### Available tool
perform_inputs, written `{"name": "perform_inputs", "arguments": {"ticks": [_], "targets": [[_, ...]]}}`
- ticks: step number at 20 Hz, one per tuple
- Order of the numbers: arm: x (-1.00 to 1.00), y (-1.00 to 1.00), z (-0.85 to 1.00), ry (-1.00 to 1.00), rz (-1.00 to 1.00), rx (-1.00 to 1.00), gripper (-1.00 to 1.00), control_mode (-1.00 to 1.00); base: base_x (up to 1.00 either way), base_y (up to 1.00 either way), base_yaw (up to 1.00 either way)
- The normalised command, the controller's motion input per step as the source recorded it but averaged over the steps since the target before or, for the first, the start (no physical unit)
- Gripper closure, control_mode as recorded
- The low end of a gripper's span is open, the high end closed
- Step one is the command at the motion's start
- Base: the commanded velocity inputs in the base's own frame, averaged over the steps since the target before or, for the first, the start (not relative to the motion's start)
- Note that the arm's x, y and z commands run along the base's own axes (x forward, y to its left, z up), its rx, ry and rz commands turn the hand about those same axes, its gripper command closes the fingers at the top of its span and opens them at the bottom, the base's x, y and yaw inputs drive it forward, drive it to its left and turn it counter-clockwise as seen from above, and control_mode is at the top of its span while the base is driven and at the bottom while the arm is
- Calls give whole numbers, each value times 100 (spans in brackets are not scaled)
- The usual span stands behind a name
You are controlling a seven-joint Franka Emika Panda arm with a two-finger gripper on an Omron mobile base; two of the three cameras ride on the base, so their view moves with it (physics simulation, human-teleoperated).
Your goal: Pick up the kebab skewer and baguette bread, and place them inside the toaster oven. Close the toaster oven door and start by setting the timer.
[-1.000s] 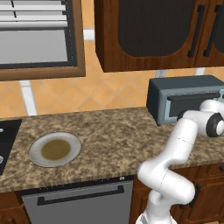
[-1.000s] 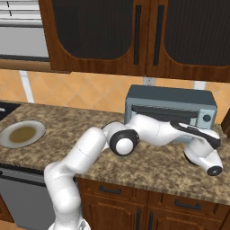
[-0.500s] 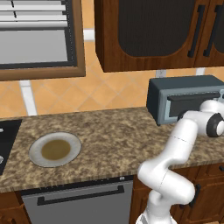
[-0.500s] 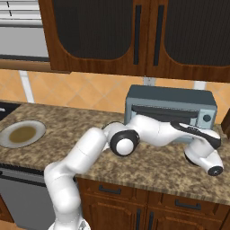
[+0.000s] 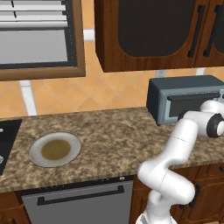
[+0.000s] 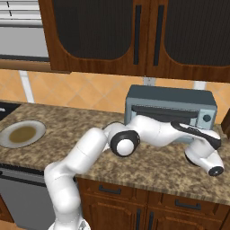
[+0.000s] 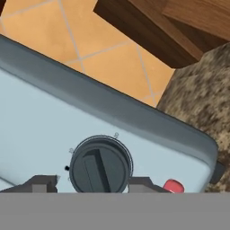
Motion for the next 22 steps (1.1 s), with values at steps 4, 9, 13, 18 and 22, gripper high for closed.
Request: {"name": "perform_inputs", "arguments": {"ticks": [4,9,13,18,22], "targets": [[81,0,69,0,-2,48,100,-100,0,0,0],[82,0,69,0,-4,47,100,-100,0,0,0],[83,0,69,0,-3,49,100,-100,0,0,0],[80,0,69,0,-4,52,100,-100,0,0,0],[83,-1,63,0,-6,50,100,-100,0,0,0]]}}
